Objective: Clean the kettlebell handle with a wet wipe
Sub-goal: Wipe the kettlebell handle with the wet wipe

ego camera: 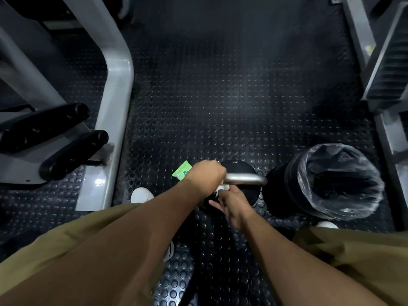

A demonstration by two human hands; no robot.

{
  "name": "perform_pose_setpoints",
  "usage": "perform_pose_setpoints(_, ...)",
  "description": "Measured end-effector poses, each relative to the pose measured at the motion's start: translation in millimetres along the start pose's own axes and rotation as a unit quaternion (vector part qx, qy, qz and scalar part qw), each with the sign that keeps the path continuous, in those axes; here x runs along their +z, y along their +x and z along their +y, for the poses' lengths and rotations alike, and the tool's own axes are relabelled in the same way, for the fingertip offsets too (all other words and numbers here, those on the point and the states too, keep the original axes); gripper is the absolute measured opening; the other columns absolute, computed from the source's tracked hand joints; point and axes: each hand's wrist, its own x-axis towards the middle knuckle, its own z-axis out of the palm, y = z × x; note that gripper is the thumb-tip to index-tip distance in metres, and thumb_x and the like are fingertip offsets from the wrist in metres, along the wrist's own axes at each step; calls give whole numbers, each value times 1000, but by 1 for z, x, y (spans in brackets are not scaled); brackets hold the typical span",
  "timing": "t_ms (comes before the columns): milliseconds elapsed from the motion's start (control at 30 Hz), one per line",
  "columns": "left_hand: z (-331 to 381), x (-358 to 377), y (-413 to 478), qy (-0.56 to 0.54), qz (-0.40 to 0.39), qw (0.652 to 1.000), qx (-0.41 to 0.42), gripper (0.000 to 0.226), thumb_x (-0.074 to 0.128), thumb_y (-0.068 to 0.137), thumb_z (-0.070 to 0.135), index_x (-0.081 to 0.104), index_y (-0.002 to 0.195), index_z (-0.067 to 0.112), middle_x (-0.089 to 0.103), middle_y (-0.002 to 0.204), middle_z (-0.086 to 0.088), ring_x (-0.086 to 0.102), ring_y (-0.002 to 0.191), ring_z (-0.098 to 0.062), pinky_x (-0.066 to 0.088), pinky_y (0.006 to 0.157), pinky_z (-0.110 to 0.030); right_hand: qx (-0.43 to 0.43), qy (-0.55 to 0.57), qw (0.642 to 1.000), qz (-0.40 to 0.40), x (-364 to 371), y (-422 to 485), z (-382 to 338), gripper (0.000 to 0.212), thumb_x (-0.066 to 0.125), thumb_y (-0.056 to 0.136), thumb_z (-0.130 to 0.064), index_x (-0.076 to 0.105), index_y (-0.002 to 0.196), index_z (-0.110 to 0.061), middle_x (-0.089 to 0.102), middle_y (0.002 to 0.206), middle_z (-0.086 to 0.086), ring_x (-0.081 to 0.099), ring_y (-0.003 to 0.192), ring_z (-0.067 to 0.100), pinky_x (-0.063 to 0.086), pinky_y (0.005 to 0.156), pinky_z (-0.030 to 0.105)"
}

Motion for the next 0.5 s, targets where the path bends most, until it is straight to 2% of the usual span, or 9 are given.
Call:
perform_pose_setpoints(100, 0, -1, 0, -12, -1, 1000, 1, 20, 58, 99, 25, 74, 108, 17, 69, 103, -5, 70, 91, -31, 45, 67, -35, -19, -156, 987, -11, 2, 1, 3, 44, 54, 88, 9, 55, 126, -12, 63, 98, 2, 63, 79, 16, 58, 68, 28)
perform_pose_setpoints(167, -1, -2, 0, -15, 1, 1000, 2, 20, 59, 98, 25, 74, 108, 17, 69, 102, -6, 69, 90, -32, 47, 68, -36, -50, -275, 960, -6, 0, 0, 3, 48, 64, 85, 5, 52, 128, -13, 64, 93, 1, 61, 73, 13, 51, 64, 26)
perform_pose_setpoints(233, -2, 0, 0, -15, 1, 1000, 6, 17, 62, 95, 24, 74, 105, 18, 69, 98, -5, 70, 87, -31, 52, 69, -37, -70, -315, 946, -7, 0, 0, 5, 53, 70, 82, 0, 50, 128, -15, 65, 91, 1, 61, 72, 12, 49, 65, 26)
perform_pose_setpoints(300, -2, 2, 0, -12, 1, 1000, 8, 15, 64, 94, 23, 74, 104, 18, 68, 96, -5, 70, 86, -31, 54, 69, -38, -58, -257, 965, -14, 5, 0, 6, 57, 67, 82, 2, 47, 133, -15, 64, 98, 2, 62, 74, 13, 54, 66, 29)
perform_pose_setpoints(400, -2, 1, 2, -7, -2, 1000, 9, 17, 62, 96, 25, 74, 105, 17, 69, 99, -6, 69, 89, -31, 47, 67, -36, -17, -91, 996, -5, 11, -4, 2, 40, 59, 88, 7, 53, 120, -17, 59, 111, 1, 62, 90, 15, 61, 86, 36)
perform_pose_setpoints(500, -1, 1, 2, 5, 0, 1000, 10, 17, 60, 98, 24, 73, 105, 18, 68, 103, -5, 69, 89, -30, 40, 64, -35, -10, -4, 1000, 15, 6, -4, 1, 27, 55, 91, 5, 61, 108, -16, 60, 94, 4, 60, 84, 12, 60, 93, 41)
